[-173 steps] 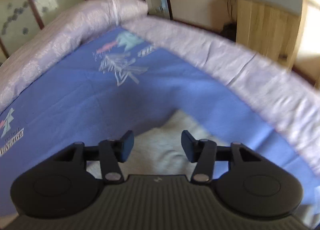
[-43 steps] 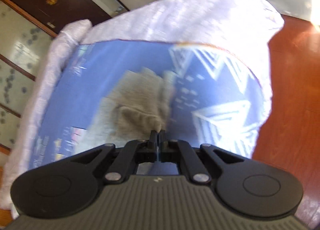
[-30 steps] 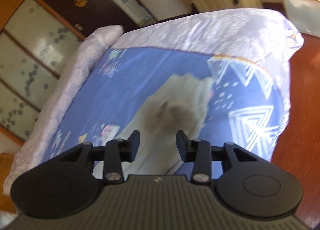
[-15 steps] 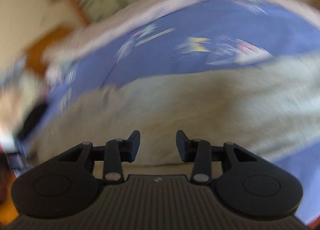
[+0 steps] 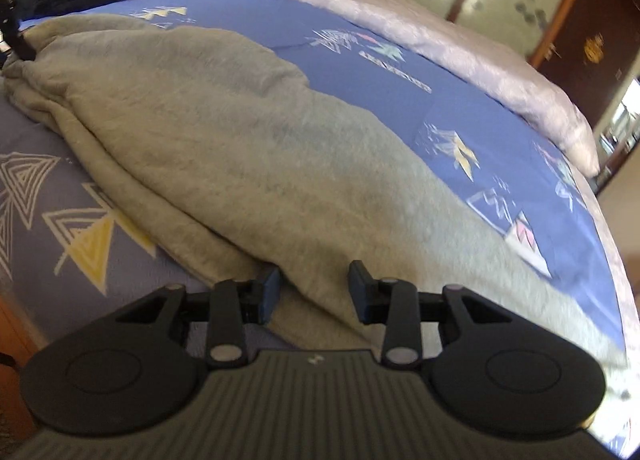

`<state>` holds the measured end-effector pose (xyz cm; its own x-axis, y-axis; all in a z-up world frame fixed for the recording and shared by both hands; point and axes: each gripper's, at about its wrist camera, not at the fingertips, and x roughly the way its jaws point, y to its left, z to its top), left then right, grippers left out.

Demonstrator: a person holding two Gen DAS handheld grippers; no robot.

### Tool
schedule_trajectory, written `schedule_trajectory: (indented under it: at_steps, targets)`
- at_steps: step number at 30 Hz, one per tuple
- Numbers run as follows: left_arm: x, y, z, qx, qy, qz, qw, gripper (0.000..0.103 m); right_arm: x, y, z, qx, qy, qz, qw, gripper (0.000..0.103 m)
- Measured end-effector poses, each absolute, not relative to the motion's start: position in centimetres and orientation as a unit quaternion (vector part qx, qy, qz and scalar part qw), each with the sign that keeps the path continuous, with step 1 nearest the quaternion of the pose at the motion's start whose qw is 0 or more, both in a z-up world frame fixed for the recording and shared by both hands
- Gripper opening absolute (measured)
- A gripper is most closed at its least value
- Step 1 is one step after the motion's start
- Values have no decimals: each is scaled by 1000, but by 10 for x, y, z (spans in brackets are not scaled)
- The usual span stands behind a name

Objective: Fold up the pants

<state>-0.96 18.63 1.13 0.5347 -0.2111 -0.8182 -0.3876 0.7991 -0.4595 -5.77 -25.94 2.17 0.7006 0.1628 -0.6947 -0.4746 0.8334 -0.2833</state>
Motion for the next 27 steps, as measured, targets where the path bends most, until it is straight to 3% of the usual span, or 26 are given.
schedule_trajectory:
  at_steps: [1, 3, 5, 10, 14, 15, 18, 27]
  targets:
    - [-10, 187, 13, -313, 479, 55, 818, 33, -57, -260, 24, -225, 344, 179, 894, 3]
    - [-12, 187, 17, -314, 476, 50, 820, 20, -62, -266, 36, -203, 334, 179, 903, 3]
    - [-16, 187, 22, -309, 472, 48, 824, 15, -73, -276, 52, -177, 331, 187, 908, 3]
    - [-15, 186, 14, -294, 487, 57, 820, 14, -91, -286, 43, -168, 361, 209, 893, 3]
    - [-14, 175, 17, -242, 499, 67, 829, 22, -86, -286, 18, -137, 374, 198, 896, 5]
    - [-16, 173, 22, -227, 501, 67, 833, 25, -83, -289, 20, -127, 380, 202, 894, 7]
    - [-26, 175, 42, -212, 487, 49, 846, 24, -81, -320, 37, -39, 384, 223, 895, 31]
    - [-6, 164, 90, -225, 427, 29, 875, 23, -117, -533, 38, 308, 277, -54, 908, 35]
